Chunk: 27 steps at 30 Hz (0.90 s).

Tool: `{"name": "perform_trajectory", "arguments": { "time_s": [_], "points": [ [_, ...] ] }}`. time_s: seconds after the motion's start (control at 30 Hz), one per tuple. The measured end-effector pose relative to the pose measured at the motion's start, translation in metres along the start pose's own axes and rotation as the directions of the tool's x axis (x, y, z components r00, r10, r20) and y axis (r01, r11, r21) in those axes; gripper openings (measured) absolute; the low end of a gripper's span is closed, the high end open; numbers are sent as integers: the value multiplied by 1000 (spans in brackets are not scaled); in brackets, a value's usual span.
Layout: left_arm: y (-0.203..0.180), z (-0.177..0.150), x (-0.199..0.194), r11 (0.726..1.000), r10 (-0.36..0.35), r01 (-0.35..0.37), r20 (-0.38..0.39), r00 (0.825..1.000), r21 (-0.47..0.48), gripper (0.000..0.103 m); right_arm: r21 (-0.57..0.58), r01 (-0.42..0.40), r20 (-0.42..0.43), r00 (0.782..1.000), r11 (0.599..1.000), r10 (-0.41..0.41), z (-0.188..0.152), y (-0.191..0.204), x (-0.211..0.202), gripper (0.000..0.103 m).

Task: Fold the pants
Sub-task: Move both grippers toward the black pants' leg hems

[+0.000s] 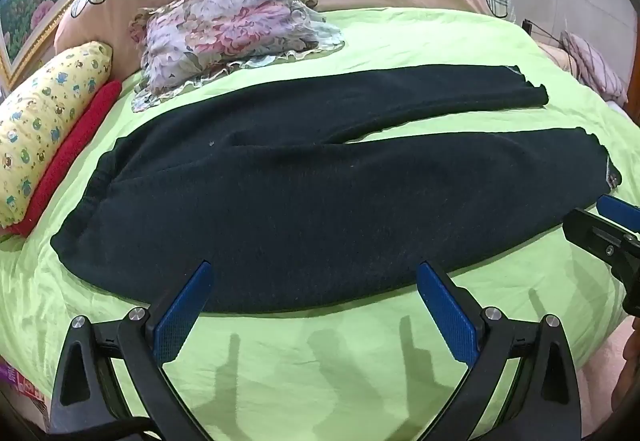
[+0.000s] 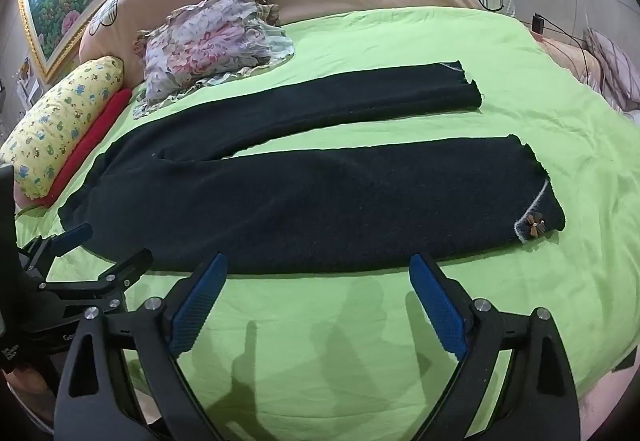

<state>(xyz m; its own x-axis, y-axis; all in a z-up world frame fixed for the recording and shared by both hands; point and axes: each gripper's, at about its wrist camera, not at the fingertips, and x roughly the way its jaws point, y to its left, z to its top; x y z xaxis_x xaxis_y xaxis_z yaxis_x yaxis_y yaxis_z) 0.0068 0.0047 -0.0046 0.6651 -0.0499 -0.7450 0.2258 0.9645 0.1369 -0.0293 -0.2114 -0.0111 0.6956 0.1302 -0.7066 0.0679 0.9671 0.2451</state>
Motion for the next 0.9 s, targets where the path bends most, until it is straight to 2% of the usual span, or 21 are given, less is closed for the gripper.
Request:
{"name": "perform_trajectory", "arguments": {
  "time_s": [0.9],
  "points": [
    [1, 4, 9, 1000, -20, 20, -35, 999, -22, 102, -4, -3, -14, 1000, 1000, 3, 2, 5, 2, 93]
  ]
}}
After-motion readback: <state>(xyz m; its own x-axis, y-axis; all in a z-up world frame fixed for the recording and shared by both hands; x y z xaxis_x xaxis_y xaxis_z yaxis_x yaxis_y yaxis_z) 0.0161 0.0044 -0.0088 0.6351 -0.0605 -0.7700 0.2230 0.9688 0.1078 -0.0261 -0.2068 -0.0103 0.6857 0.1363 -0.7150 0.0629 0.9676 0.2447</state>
